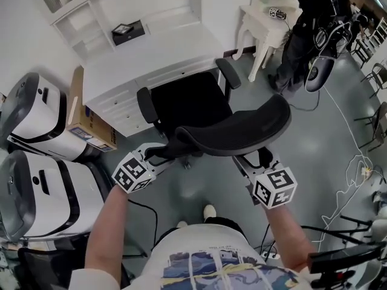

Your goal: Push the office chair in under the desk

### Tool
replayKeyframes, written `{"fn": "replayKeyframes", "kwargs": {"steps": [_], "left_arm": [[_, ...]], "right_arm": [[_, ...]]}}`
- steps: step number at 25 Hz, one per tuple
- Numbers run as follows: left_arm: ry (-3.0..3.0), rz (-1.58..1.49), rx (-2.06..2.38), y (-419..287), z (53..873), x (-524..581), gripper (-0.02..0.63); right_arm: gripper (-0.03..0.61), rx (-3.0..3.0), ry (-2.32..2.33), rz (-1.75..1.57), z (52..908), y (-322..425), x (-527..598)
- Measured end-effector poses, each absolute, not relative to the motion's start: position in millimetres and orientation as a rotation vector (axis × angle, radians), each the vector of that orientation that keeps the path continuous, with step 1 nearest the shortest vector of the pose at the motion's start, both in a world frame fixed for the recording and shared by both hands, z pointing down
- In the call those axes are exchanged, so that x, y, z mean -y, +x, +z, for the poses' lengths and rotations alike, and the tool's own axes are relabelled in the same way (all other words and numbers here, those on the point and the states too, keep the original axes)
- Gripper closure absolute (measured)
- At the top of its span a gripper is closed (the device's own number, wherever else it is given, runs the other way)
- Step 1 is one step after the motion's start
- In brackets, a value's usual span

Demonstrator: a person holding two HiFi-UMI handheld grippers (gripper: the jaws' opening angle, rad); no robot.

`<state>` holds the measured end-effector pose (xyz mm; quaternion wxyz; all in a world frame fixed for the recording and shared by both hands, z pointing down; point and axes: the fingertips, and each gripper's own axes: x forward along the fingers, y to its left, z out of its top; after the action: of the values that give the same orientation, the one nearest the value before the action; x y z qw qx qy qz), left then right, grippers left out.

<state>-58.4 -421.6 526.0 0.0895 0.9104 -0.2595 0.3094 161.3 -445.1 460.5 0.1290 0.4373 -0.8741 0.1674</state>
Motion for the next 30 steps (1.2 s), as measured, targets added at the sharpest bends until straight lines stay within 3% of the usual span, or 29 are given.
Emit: {"fn": "replayKeyframes", "kwargs": {"steps": [30], "left_arm": [[2.634, 0.957, 0.88, -91, 526, 440, 0.376]], "right_arm": [[0.241, 2.606, 1.133, 0.44, 453, 120, 451]]}}
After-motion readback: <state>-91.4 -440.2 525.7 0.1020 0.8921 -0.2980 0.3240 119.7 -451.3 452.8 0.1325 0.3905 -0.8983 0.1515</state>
